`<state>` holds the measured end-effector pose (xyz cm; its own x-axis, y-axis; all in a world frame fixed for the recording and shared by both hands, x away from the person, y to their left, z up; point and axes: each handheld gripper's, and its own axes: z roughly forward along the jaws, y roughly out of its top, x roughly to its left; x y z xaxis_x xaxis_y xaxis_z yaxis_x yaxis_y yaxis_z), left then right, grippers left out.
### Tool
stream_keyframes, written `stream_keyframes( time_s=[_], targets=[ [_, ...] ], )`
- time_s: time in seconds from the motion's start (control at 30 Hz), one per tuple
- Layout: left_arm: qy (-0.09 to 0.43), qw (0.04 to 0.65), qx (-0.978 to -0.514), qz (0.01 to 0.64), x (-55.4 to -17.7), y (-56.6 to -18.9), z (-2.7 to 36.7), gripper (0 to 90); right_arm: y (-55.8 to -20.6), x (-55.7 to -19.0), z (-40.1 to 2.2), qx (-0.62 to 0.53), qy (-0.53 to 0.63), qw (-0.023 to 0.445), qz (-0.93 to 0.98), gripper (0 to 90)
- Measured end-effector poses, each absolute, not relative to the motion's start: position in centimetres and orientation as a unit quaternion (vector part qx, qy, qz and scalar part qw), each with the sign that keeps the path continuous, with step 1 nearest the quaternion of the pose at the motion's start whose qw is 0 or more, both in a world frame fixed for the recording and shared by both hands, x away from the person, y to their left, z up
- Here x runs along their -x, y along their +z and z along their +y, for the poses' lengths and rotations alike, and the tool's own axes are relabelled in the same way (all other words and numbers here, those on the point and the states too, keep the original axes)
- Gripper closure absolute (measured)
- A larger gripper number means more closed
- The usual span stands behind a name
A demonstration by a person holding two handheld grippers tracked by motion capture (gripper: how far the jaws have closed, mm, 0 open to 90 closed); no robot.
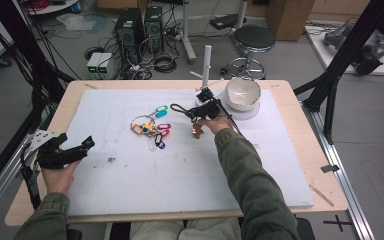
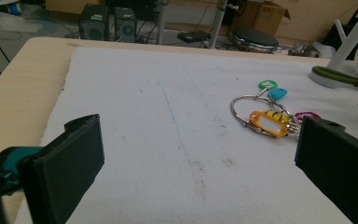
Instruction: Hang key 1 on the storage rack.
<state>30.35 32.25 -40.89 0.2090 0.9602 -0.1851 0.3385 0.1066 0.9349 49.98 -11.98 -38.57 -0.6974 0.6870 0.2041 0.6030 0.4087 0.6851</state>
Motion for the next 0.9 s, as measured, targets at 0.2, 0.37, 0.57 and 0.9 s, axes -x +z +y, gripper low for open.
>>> stream_keyframes(
  time_s=[0.2, 0.37, 0.57, 0.9],
  targets=[
    [0.306, 0.504, -0.594, 0.547, -30.3, -40.9, 32.2, 1.7, -36.9, -48.8, -13.2, -0.386, 0.398, 0.061, 0.830, 75.9],
    [0.306, 0.505, -0.592, 0.548, -30.3, -40.8, 32.2, 1.7, -34.7, -47.9, -14.7, -0.388, 0.423, 0.072, 0.815, 75.9],
    [0.306, 0.508, -0.588, 0.550, -30.3, -40.8, 32.2, 1.7, -33.0, -47.4, -16.8, -0.400, 0.443, 0.085, 0.798, 75.8],
    [0.302, 0.516, -0.576, 0.557, -30.7, -40.9, 32.4, 1.7, -31.0, -47.1, -18.2, -0.409, 0.460, 0.096, 0.782, 75.8]
  ],
)
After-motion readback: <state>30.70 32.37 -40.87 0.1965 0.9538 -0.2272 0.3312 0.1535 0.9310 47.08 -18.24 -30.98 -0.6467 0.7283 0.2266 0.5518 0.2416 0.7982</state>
